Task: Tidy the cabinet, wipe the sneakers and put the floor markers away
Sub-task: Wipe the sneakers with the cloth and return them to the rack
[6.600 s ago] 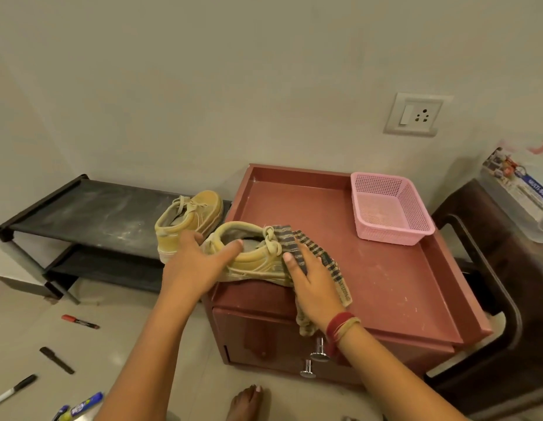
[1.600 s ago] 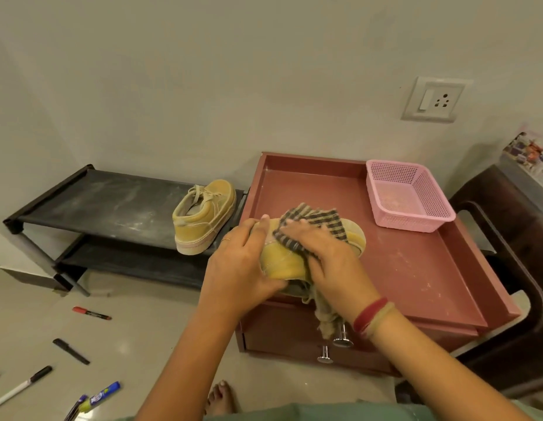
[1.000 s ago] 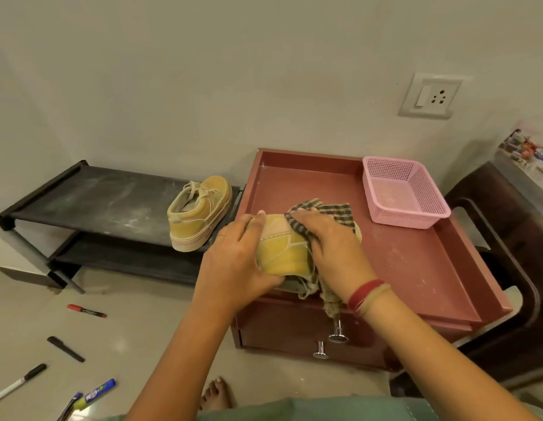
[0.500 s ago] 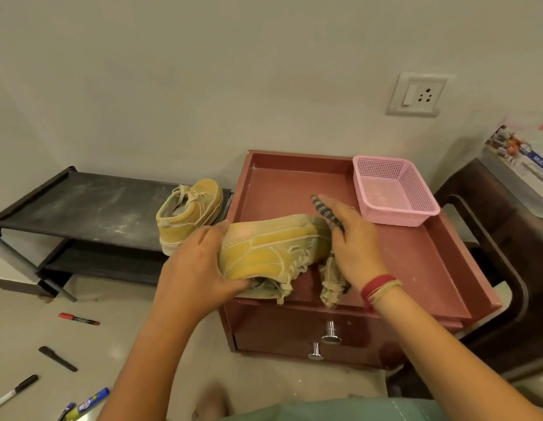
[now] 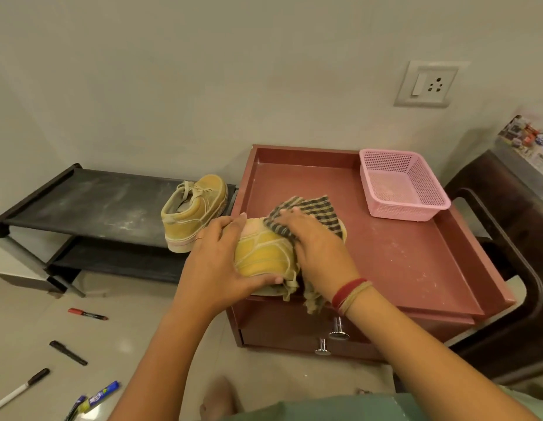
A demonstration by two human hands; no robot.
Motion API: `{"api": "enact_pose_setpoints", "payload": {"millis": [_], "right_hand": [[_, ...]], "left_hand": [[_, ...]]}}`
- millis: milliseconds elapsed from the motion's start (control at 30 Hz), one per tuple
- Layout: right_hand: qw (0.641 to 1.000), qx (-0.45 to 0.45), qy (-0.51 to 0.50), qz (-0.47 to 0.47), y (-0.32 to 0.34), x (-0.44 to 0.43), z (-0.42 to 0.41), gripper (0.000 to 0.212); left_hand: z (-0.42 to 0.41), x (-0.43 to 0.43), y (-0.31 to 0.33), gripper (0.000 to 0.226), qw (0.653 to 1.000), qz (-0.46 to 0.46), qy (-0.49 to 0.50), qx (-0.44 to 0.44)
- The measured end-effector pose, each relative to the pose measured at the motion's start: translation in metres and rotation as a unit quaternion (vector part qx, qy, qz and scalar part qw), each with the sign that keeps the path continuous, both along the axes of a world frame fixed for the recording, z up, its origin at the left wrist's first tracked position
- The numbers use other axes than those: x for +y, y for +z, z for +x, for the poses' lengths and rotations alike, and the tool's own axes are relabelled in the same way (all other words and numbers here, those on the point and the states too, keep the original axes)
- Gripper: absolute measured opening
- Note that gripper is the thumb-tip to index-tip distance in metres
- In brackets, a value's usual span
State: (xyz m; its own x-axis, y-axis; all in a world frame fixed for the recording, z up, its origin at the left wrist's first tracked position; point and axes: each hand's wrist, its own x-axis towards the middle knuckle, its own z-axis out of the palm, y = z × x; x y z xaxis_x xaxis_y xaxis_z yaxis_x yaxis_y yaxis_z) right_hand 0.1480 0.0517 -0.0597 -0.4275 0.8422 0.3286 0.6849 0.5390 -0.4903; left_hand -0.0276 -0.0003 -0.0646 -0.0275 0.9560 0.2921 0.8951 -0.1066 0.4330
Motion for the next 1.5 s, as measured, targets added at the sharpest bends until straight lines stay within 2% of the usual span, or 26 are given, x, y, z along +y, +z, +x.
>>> {"api": "enact_pose_setpoints", "payload": {"millis": [67,200,333,467,500,600,633,767,900,1033,1133,1267,1400,1500], "right_hand": [[1.000,0.007,-0.027,-0.010,0.002,0.001,-0.005,0.044],[0.997,-0.004,0.080,-0.004,0.001,-0.013,-0.012,0.047],[1.000,-0.006,-0.027,-0.007,0.003,0.004,0.000,0.045],[0.995,-0.016,0.088,-0.036,0.005,-0.020,-0.012,0.049],[0.996,-0.022,0.081,-0.032,0.005,-0.015,-0.007,0.050],[0.999,-0.027,-0.041,-0.014,0.005,0.007,0.006,0.047],[0.998,-0.025,-0.047,-0.016,0.005,0.007,0.005,0.047],[0.996,-0.016,0.078,-0.045,0.005,-0.019,-0.004,0.054],[1.000,-0.007,-0.026,-0.016,0.005,0.001,0.003,0.051],[0.996,0.004,0.077,-0.040,0.003,-0.015,-0.003,0.054],[1.000,0.015,-0.015,-0.016,0.005,-0.002,0.005,0.054],[0.997,-0.018,0.069,-0.019,0.003,-0.012,-0.006,0.054],[1.000,-0.006,-0.014,-0.016,0.006,-0.003,0.001,0.050],[0.999,-0.001,0.046,-0.024,0.005,-0.009,-0.003,0.050]], "left_hand": [[0.000,0.000,-0.001,0.122,1.000,0.002,0.005,0.004],[-0.002,-0.002,-0.002,0.119,1.000,0.014,-0.007,0.005],[0.000,-0.003,0.000,0.119,1.000,0.020,-0.002,0.006],[-0.001,-0.003,-0.001,0.115,1.000,0.028,-0.011,0.006],[-0.001,-0.003,0.000,0.115,0.999,0.029,-0.011,0.009],[-0.001,-0.003,0.001,0.118,0.999,0.028,-0.002,0.017],[-0.001,-0.003,0.001,0.118,0.999,0.027,-0.003,0.018],[-0.002,-0.004,0.000,0.114,0.999,0.031,-0.011,0.018],[-0.001,-0.004,0.003,0.116,0.999,0.031,-0.003,0.023],[-0.002,-0.006,0.004,0.115,0.999,0.036,-0.004,0.021],[-0.001,-0.006,0.005,0.116,0.999,0.027,0.004,0.020],[-0.002,-0.007,0.007,0.115,0.999,0.035,-0.004,0.027],[-0.001,-0.007,0.008,0.114,0.999,0.033,0.001,0.036],[-0.004,-0.009,0.009,0.113,0.998,0.031,-0.011,0.048]]}}
